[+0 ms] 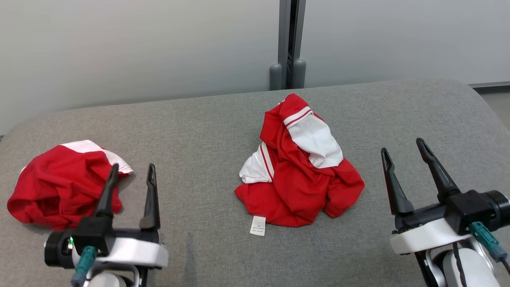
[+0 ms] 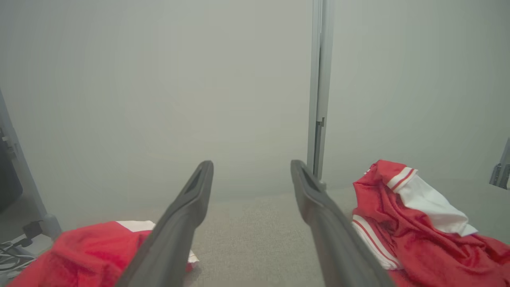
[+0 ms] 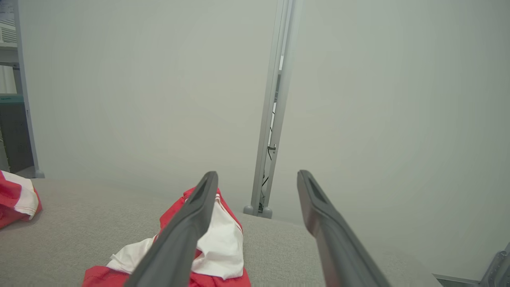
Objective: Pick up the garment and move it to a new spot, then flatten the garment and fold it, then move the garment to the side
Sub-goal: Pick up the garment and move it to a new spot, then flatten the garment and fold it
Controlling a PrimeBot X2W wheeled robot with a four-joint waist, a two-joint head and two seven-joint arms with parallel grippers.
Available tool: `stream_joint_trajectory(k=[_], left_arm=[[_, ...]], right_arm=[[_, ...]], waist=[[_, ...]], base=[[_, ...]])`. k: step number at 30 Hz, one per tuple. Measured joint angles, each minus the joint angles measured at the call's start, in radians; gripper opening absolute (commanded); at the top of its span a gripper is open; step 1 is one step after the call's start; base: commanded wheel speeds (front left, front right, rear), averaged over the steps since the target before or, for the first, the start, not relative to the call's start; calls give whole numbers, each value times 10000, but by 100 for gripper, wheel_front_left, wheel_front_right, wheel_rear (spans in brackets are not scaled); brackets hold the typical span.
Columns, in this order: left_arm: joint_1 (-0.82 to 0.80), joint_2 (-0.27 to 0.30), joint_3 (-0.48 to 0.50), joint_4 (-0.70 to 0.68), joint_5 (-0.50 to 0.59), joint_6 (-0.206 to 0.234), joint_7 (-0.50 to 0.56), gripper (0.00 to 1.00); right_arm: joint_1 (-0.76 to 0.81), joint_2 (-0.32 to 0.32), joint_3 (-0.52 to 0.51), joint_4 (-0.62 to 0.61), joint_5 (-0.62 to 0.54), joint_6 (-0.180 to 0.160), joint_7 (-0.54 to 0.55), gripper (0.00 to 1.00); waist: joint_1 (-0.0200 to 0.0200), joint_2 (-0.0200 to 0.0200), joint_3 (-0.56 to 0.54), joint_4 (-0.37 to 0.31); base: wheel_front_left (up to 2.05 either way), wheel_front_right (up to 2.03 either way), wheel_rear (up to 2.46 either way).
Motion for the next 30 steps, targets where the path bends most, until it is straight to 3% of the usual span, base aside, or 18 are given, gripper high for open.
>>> stream_joint_trajectory(k=[15, 30], left_arm=[[202, -19, -1208, 146, -477, 449, 2, 100], [-319, -23, -2383, 205, -690, 518, 2, 100]], right_arm=[[120, 8, -138, 844, -293, 0, -13, 100], [-2323, -853, 736, 4677, -426, 0, -25, 100]], waist=[[0, 0, 156, 441], [0, 0, 911, 1921]], base=[[0, 0, 0], [0, 0, 0]])
